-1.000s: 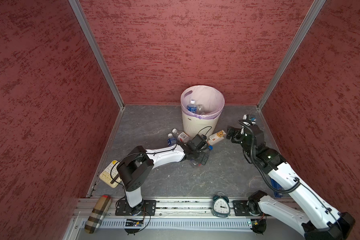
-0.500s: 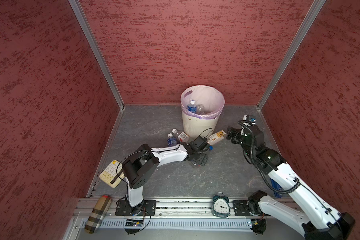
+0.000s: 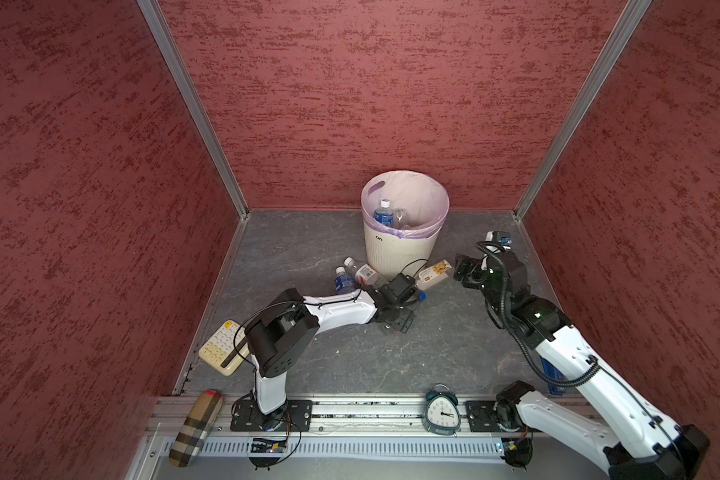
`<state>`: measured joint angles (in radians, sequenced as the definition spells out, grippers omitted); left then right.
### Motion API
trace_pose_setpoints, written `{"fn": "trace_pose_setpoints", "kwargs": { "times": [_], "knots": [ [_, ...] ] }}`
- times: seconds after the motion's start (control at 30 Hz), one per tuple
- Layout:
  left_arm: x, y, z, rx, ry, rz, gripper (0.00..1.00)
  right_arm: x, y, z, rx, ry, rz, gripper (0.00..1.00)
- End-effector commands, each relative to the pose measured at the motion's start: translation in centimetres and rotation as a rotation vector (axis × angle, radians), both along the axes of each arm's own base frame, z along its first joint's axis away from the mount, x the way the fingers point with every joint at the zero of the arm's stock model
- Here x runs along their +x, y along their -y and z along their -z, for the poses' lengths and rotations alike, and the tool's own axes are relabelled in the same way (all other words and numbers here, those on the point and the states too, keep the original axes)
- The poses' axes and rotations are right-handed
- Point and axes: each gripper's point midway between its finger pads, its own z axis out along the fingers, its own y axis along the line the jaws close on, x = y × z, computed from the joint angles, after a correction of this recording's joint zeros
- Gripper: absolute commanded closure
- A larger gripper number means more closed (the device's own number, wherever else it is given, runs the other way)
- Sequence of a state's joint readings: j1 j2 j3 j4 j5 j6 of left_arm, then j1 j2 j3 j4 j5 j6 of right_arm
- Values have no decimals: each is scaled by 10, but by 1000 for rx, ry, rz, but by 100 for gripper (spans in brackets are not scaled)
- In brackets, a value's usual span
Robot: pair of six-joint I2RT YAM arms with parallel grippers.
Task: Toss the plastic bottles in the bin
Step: 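Close the left gripper around the clear blue-capped bottle's body, then lift the blue-capped bottle with the left gripper and carry it over the bin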
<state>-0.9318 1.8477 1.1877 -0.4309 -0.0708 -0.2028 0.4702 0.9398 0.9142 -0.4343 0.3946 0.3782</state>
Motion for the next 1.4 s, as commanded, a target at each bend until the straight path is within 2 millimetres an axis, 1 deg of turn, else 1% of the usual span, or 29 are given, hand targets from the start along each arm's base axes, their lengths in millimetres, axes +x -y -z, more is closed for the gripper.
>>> {"fn": "trace_pose_setpoints", "kwargs": {
  "times": [0.0, 0.07, 0.23, 0.47, 0.67, 0.77, 0.97, 1.13, 1.37],
  "knots": [
    [2, 3, 4, 22, 7, 15, 22, 0, 2, 3, 15, -6, 10, 12],
    [2, 3, 3, 23, 8, 15, 26, -1, 2, 3, 15, -7, 9, 13],
    [-1, -1, 0, 25, 13, 15, 32, -1, 2, 3, 15, -9, 8, 14],
    [-9, -8, -10, 10, 40, 16, 33, 1, -1, 7, 23, -18, 4, 14],
    [-14, -15, -22, -1, 72, 13, 35, 1, -2, 9, 33, -21, 1, 14],
    [-17, -19, -29, -15, 93, 8, 36, 1, -2, 13, 34, -27, 1, 14],
    [-21, -29, -48, -47, 157, -10, 37, 0, -2, 22, 43, -42, 6, 12],
    [-24, -42, -64, -77, 213, -38, 37, 1, -4, 30, 52, -56, 3, 10],
    [-26, -62, -96, -149, 302, -94, 37, 3, -6, 39, 57, -71, 2, 9]
  ]
}}
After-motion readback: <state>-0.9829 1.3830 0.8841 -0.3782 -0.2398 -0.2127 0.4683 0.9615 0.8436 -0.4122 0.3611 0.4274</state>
